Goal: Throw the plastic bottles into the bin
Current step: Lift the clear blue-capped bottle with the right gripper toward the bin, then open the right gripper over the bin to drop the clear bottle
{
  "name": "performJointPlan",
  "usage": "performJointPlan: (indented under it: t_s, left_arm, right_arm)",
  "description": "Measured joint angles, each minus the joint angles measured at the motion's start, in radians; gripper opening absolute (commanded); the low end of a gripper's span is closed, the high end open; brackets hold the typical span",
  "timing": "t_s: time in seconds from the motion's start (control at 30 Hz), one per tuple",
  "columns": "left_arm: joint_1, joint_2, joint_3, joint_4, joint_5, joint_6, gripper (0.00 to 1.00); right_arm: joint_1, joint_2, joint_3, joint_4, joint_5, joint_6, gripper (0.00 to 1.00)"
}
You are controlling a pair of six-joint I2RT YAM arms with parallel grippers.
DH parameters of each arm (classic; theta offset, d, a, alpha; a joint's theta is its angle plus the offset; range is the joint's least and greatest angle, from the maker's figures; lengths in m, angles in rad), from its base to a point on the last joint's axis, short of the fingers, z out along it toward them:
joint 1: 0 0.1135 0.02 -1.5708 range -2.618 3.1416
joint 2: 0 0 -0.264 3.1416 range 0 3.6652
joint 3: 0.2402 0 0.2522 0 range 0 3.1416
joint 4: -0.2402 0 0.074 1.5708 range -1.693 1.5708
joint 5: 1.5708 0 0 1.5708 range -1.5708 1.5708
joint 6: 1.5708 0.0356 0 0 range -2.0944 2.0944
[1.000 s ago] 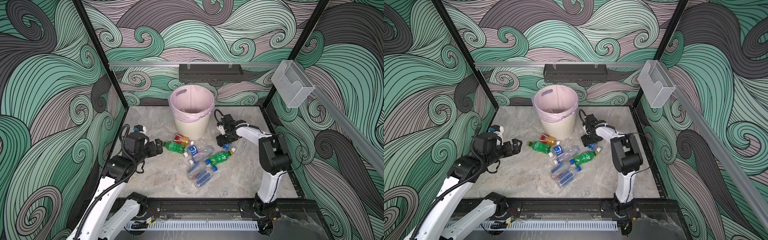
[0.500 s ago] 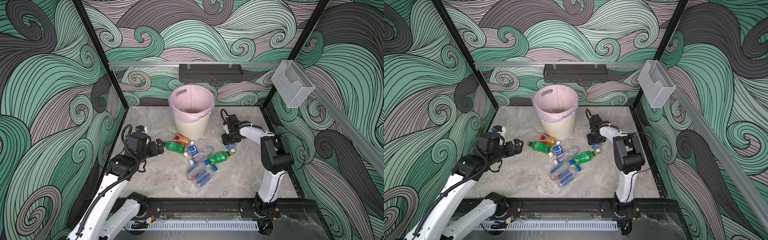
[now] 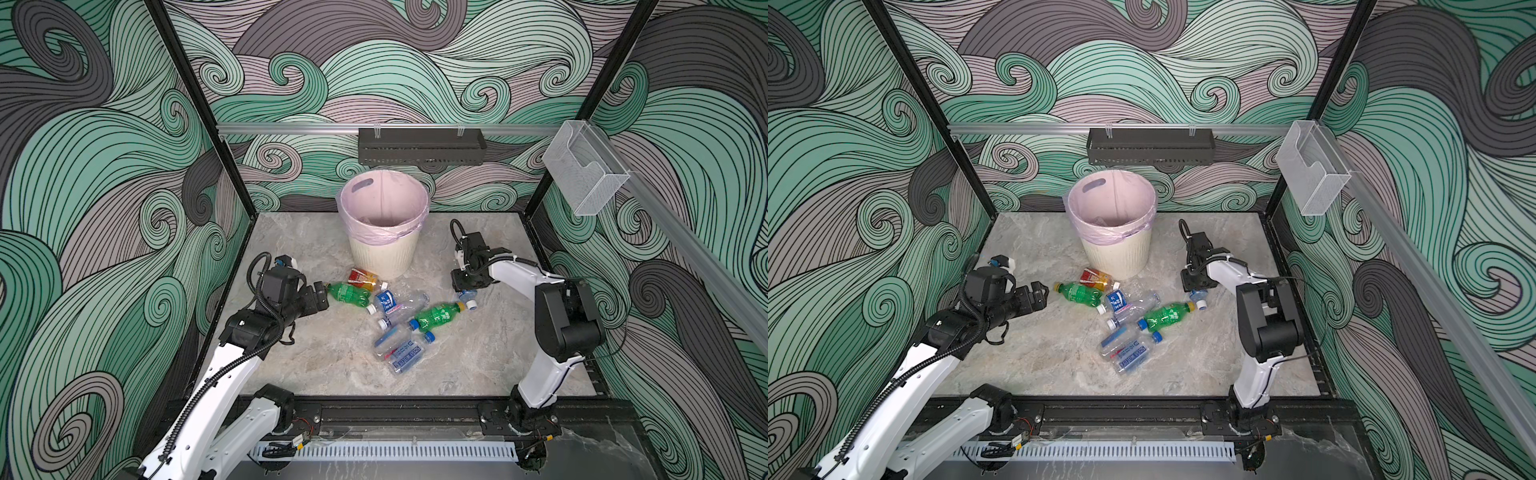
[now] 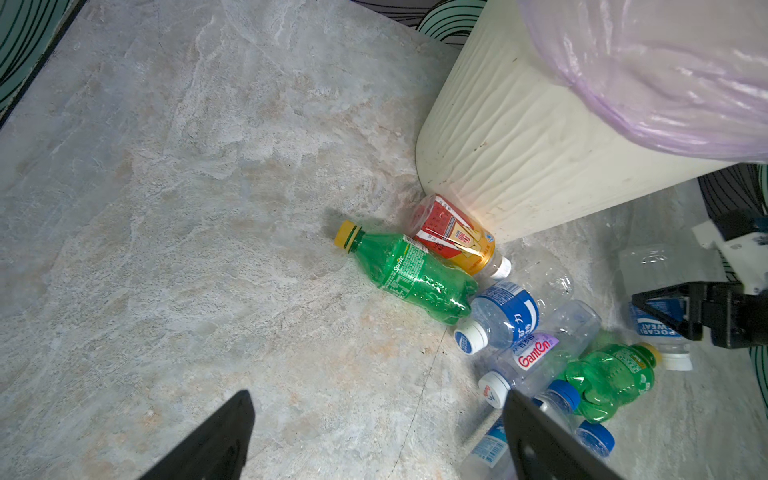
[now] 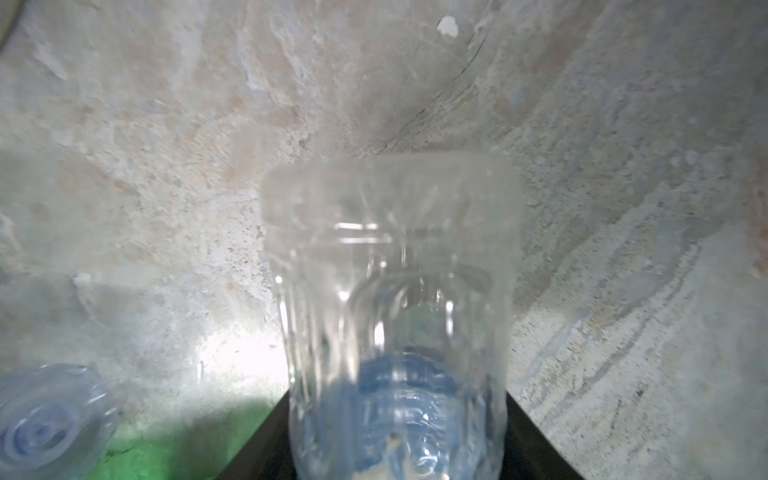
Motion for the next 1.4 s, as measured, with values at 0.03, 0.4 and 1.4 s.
performJointPlan:
  t_s: [0.03, 0.4, 1.4]
  left_arm:
    - [0.000, 0.000, 0.000, -0.001, -0.008, 0.001, 0.95]
    - [0.009, 0.040, -0.021, 0.009, -0.043, 0.013, 0.95]
    - [0.019, 0.143, -0.081, 0.122, -0.006, -0.037, 0.95]
  right_arm:
    - [0.000, -0.029, -0.008, 0.000, 0.000, 0.005, 0.59]
    - [0.000, -0.339, -0.139, 0.007, -0.139, 0.085, 0.59]
    - [0.127, 0.187, 1.102, 0.173, -0.525, 0.294, 0.92]
